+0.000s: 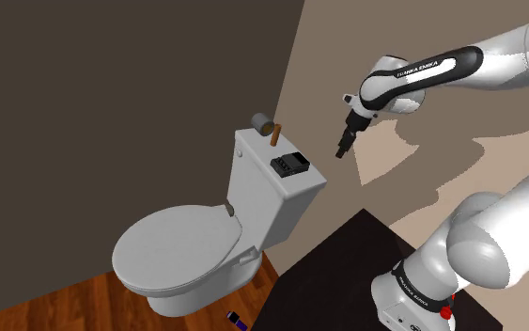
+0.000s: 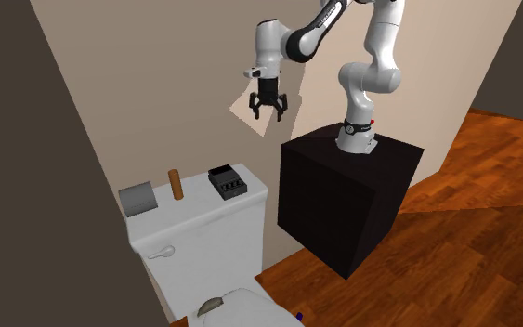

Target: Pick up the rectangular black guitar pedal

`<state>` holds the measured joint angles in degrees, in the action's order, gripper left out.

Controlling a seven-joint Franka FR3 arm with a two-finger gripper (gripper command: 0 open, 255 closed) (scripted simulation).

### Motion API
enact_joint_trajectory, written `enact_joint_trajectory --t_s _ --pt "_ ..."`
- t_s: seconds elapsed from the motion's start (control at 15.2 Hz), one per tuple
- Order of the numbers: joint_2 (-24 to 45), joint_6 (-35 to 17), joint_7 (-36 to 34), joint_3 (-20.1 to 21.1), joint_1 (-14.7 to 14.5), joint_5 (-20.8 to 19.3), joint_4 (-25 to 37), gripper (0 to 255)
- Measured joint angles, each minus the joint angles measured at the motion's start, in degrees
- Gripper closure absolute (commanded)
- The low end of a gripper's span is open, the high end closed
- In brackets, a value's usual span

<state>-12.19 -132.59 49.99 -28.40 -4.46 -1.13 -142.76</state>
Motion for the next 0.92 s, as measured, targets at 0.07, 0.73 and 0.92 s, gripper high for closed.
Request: enact_joint_trajectory --t_s 0.07,0.73,0.92 --pt "2.8 -1.6 3.1 -1.2 -0.6 1.8 0.9 0" --pt "29.9 -7.9 34.4 0.0 2.9 25.0 16.2 0" --pt "36.6 -7.9 40.6 3.0 6.1 29.1 21.9 0"
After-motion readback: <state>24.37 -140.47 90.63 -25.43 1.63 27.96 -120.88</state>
